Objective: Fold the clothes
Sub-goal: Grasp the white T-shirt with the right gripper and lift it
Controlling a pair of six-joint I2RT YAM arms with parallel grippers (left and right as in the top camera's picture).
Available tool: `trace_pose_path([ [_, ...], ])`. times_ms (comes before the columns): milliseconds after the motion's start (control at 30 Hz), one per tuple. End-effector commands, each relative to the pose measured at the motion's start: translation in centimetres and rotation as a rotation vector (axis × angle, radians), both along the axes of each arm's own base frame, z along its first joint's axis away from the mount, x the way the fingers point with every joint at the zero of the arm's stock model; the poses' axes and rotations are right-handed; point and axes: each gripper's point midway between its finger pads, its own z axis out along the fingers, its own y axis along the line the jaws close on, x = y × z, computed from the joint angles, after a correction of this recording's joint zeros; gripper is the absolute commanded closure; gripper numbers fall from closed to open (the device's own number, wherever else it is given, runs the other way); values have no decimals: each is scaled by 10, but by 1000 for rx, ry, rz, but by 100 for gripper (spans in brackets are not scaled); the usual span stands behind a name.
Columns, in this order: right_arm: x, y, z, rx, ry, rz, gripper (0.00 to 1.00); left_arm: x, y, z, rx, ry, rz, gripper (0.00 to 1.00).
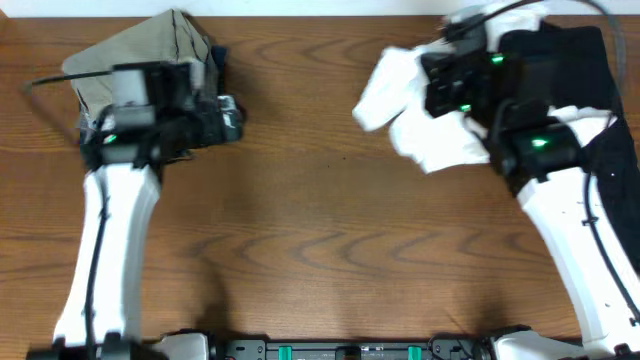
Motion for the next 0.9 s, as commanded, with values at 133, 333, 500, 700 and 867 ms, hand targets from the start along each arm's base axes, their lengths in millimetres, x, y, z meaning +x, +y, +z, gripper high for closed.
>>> trace_pose_path([
  [133, -26, 53, 51, 52, -81, 142, 99, -20, 20, 33, 13, -63, 47, 2],
  [333, -56, 75, 105, 63, -128, 250, 99, -27, 20, 24, 30, -25, 26, 2],
  [500, -94, 89, 151, 49, -184, 336, 99, -26, 27, 22, 64, -18, 54, 2],
  [700, -144, 89, 210, 48, -287, 417, 99, -26, 27, 22, 66, -17, 55, 2],
  [867, -156, 53, 240, 13, -357, 301, 99, -29, 27, 19, 64, -2, 55, 2],
])
